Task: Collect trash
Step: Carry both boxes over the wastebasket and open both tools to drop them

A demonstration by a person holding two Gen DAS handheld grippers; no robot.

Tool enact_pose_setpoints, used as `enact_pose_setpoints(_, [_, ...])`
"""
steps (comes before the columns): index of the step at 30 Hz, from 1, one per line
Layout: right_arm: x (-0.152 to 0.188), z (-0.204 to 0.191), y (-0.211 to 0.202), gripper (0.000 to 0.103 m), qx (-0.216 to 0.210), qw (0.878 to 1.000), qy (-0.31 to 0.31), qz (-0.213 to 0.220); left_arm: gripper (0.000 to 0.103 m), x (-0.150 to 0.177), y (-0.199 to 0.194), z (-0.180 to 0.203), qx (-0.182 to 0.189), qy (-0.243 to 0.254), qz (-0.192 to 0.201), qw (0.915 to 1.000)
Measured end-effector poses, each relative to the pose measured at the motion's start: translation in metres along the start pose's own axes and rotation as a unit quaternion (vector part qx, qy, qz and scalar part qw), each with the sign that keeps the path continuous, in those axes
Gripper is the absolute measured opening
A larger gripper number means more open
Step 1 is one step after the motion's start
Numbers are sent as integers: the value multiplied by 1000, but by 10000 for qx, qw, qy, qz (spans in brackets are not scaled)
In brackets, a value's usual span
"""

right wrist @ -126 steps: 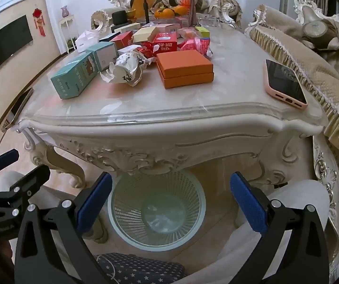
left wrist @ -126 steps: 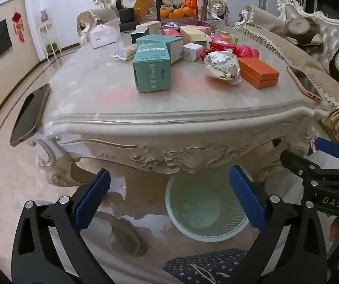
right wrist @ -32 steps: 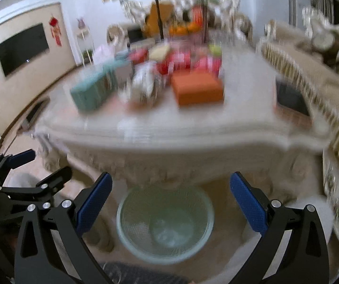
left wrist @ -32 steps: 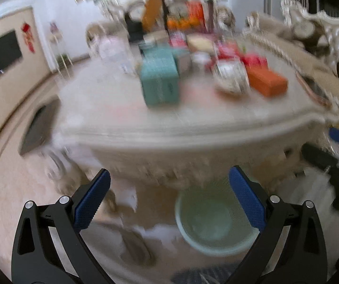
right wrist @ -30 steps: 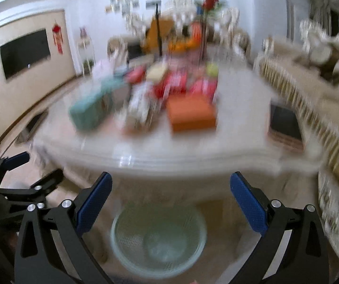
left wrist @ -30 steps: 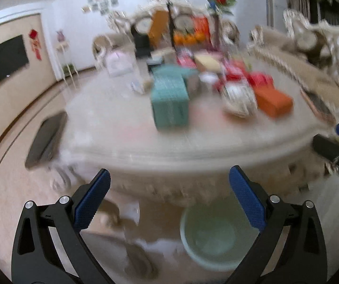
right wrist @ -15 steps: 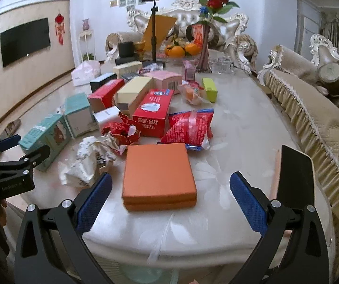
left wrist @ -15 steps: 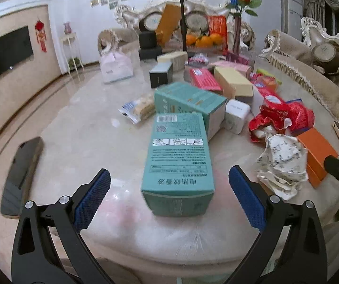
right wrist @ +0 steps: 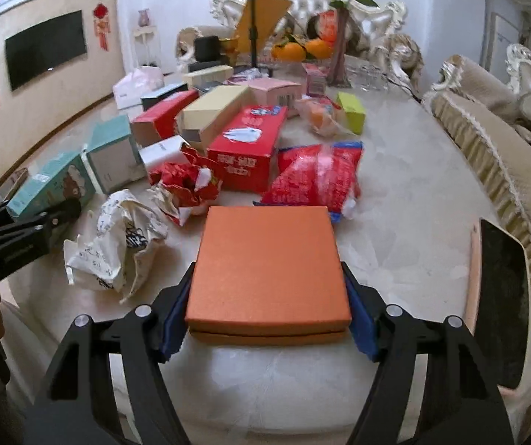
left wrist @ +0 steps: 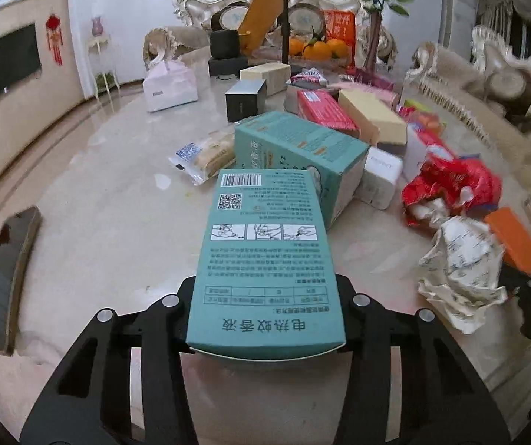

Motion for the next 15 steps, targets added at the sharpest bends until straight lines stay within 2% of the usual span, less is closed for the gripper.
enact_pose_setpoints(3, [0, -1, -18, 68, -282, 9991, 268, 168, 47, -3, -17, -13, -18, -145, 133, 9998])
enact_pose_setpoints(7, [-2, -11, -68, 68, -572, 9961, 335, 574, 47, -5, -79, -28, 620, -250, 461, 9967])
enact_pose_setpoints(10, [7, -25, -109, 68, -858, 9925, 378, 778, 47, 11, -127, -31, 944, -7, 714, 9930])
enact_pose_setpoints(12, [24, -39, -134, 68, -1108, 9898, 445, 776, 47, 34, -146, -27, 1170, 209, 659, 9907])
enact_pose_setpoints(15, [52, -55, -142, 68, -1258, 9889, 539, 572, 47, 88, -149, -6, 1506, 533, 173, 9870])
Point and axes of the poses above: each gripper's, at about its wrist camera, not at the fingertips, and y roughly the way its jaws point, z to its right, x to its underside, the point moved 10 cm from there along y, roughly the way its jaws point, and after that the axes turned 11 degrees about -x, right-handed, at the moved point
